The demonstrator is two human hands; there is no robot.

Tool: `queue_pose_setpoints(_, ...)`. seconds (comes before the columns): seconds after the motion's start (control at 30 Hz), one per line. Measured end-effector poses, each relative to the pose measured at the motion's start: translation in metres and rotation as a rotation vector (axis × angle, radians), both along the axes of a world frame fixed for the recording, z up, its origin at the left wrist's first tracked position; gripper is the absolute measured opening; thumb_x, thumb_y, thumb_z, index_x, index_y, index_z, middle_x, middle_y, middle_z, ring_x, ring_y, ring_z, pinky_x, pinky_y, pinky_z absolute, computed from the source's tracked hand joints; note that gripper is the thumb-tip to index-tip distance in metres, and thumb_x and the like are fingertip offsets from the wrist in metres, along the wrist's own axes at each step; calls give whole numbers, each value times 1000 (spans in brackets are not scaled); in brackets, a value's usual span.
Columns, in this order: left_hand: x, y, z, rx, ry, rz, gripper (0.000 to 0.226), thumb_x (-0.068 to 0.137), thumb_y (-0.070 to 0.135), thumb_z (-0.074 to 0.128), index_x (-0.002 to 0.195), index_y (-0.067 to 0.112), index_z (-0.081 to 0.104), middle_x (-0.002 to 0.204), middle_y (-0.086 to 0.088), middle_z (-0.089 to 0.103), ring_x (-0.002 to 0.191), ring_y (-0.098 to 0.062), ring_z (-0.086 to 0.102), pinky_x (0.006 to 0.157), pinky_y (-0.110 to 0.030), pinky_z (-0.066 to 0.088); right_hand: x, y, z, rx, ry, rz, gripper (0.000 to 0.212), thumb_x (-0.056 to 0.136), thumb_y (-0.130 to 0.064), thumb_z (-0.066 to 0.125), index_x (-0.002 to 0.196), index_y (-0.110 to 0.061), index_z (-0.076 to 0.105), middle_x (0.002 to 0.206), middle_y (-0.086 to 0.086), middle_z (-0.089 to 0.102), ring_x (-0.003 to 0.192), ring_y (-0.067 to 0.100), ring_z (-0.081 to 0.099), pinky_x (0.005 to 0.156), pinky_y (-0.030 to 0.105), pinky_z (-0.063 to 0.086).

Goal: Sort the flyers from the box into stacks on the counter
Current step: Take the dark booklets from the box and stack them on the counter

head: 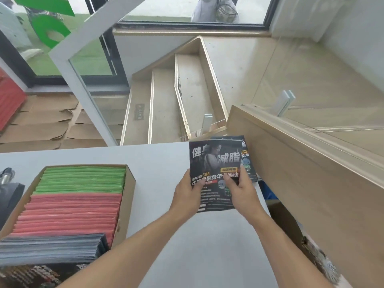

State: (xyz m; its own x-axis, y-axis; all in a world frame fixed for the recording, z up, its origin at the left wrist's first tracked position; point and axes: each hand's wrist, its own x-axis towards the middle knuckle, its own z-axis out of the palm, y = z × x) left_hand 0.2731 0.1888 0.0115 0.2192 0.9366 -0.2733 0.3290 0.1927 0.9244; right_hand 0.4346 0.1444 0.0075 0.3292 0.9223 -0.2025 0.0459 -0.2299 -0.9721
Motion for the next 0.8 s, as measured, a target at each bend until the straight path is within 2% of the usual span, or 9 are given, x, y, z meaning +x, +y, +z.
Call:
queue_pose_setpoints(0.07, 21, 21, 15, -8, -68, -8, 30, 103, 23, 56, 132, 32, 57, 115, 12, 71, 104, -9, 67, 89, -29, 55, 19, 18, 10, 72, -25, -37, 27, 104, -16, 54, 130, -24, 51, 114, -2, 71, 99, 14, 72, 69, 27, 59)
queue_pose_setpoints(0.17, 38, 36, 27, 63, -182, -19, 32, 103, 17, 58, 131, 31, 59, 109, 21, 72, 98, 8, 65, 79, -9, 48, 41, 36, 20, 202, -6, -58, 29, 102, -5, 55, 127, -18, 54, 116, -4, 71, 107, 16, 68, 82, 29, 55)
queue_pose_setpoints(0.27, 32, 32, 26, 104, -231, 54, 29, 102, 13, 58, 125, 32, 59, 105, 27, 72, 99, 9, 64, 79, -4, 44, 38, 39, 17, 250, 29, -2, 33, 100, -1, 56, 132, -11, 52, 122, 0, 69, 115, 18, 65, 89, 30, 55)
queue_pose_setpoints(0.4, 2, 17, -6, 32, -183, 197, 31, 100, 8, 59, 115, 34, 64, 103, 26, 73, 98, 8, 64, 83, -13, 44, 4, 31, -23, 166, -24, 73, 34, 98, -5, 61, 132, -6, 57, 125, 8, 69, 121, 27, 63, 104, 46, 50)
queue_pose_setpoints(0.5, -15, 11, -22, -56, -169, 248, 36, 98, 4, 57, 112, 35, 66, 105, 22, 74, 102, 4, 64, 88, -22, 45, -17, 25, -44, 111, -14, 91, 34, 98, -7, 62, 131, -4, 57, 125, 9, 70, 122, 28, 63, 106, 55, 47)
queue_pose_setpoints(0.57, -20, 10, -24, -78, -167, 260, 39, 96, 1, 58, 108, 37, 65, 102, 24, 73, 97, 8, 64, 85, -22, 45, -22, 23, -47, 109, -23, 89, 33, 96, -5, 63, 129, -7, 58, 125, 6, 70, 122, 25, 63, 106, 53, 47)
queue_pose_setpoints(0.67, -23, 11, -23, -74, -180, 265, 38, 93, 1, 63, 110, 35, 64, 104, 21, 73, 99, 3, 65, 85, -24, 46, -22, 23, -43, 89, -58, 90, 32, 95, -5, 66, 125, -13, 60, 121, 0, 71, 119, 20, 63, 104, 47, 49)
queue_pose_setpoints(0.73, -23, 11, -22, -63, -179, 264, 37, 92, 2, 65, 110, 34, 64, 105, 20, 74, 101, 2, 66, 85, -23, 46, -21, 21, -41, 79, -55, 92, 36, 95, -2, 66, 128, -15, 58, 122, -2, 70, 120, 18, 62, 102, 40, 49)
queue_pose_setpoints(0.8, -24, 9, -25, -52, -171, 267, 35, 93, 2, 64, 109, 33, 64, 106, 18, 74, 104, -1, 65, 86, -23, 46, -23, 18, -41, 61, -58, 100, 37, 98, -5, 63, 132, -18, 56, 125, -4, 69, 123, 17, 60, 104, 40, 47)
